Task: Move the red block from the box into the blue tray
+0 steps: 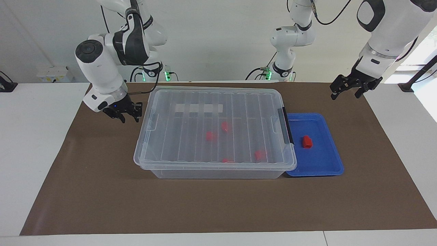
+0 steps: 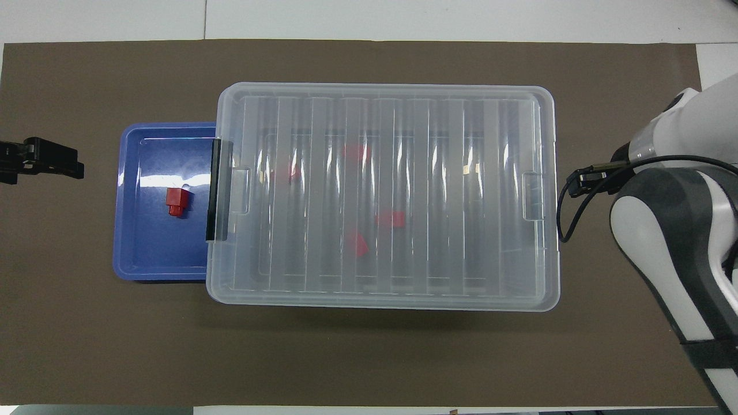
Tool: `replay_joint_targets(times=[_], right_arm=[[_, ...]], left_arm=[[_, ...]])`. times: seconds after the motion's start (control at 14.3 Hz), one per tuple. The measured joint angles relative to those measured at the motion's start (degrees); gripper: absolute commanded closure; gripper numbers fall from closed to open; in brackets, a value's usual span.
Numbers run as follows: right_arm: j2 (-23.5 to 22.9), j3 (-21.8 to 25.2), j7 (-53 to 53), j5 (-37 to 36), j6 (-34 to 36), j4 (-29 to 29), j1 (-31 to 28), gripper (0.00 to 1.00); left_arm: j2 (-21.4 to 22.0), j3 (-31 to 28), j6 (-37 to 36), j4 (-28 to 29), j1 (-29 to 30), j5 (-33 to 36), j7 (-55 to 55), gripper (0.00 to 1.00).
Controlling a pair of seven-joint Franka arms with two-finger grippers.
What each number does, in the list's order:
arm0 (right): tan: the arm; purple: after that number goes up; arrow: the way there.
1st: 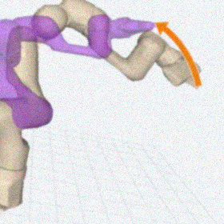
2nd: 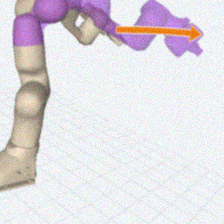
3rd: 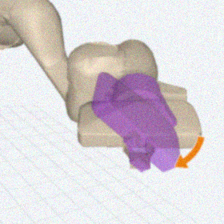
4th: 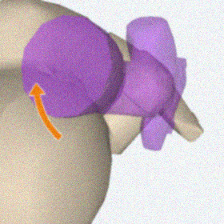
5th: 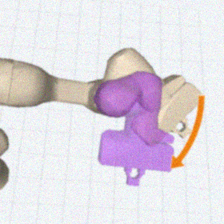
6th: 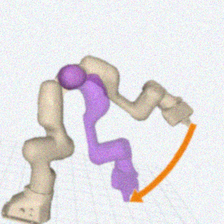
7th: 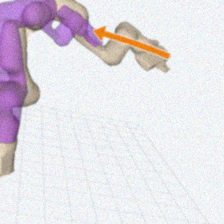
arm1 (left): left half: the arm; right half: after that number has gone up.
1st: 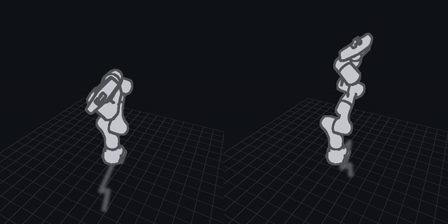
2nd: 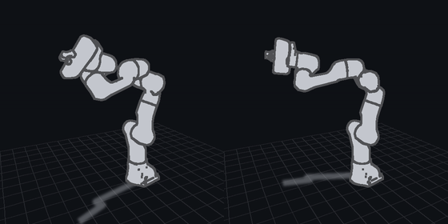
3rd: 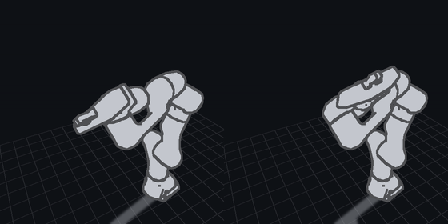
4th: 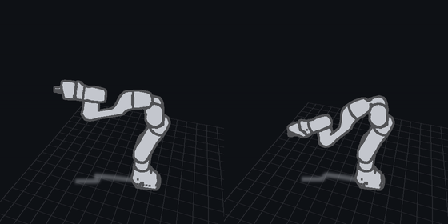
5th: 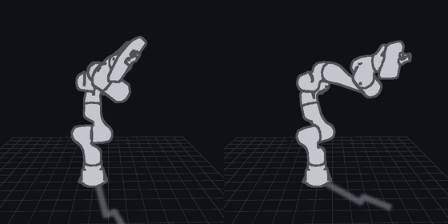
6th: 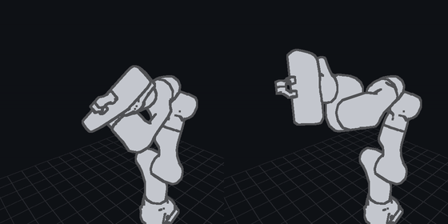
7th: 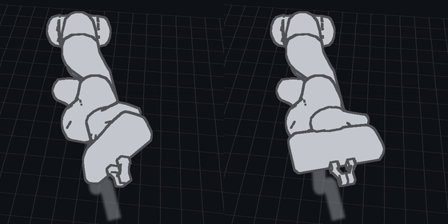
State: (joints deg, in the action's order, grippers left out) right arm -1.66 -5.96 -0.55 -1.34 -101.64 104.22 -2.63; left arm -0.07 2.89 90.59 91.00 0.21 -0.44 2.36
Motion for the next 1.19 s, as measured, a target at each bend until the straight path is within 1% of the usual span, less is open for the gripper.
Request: replay_joint_targets(times=[0.14, 0.28, 0.49, 0.63, 1.19], right_arm=[[0.1, 1.0, 0.0, -0.1, 5.7, -5.7, 0.0, 0.00], [0.2, 3.1, 0.2, -0.1, 11.5, -11.2, 0.1, 0.00], [0.3, 5.7, 1.3, -0.1, 17.6, -16.5, 0.9, 0.00], [0.3, 6.5, 1.9, -0.1, 18.5, -17.5, 1.0, 0.00], [0.3, 6.6, 1.9, -0.1, 18.4, -17.4, 1.5, 0.00]], left_arm=[[0.0, 0.0, 0.0, 0.0, 0.0, 0.0, 0.0, 0.00], [0.0, 0.0, 0.0, 0.0, 0.0, 0.0, 0.0, 0.00], [0.0, 0.0, 0.0, 0.0, 0.0, 0.0, 0.0, 0.00], [0.0, 0.0, 0.0, 0.0, 0.0, 0.0, 0.0, 0.00], [0.0, 0.0, 0.0, 0.0, 0.0, 0.0, 0.0, 0.00]])
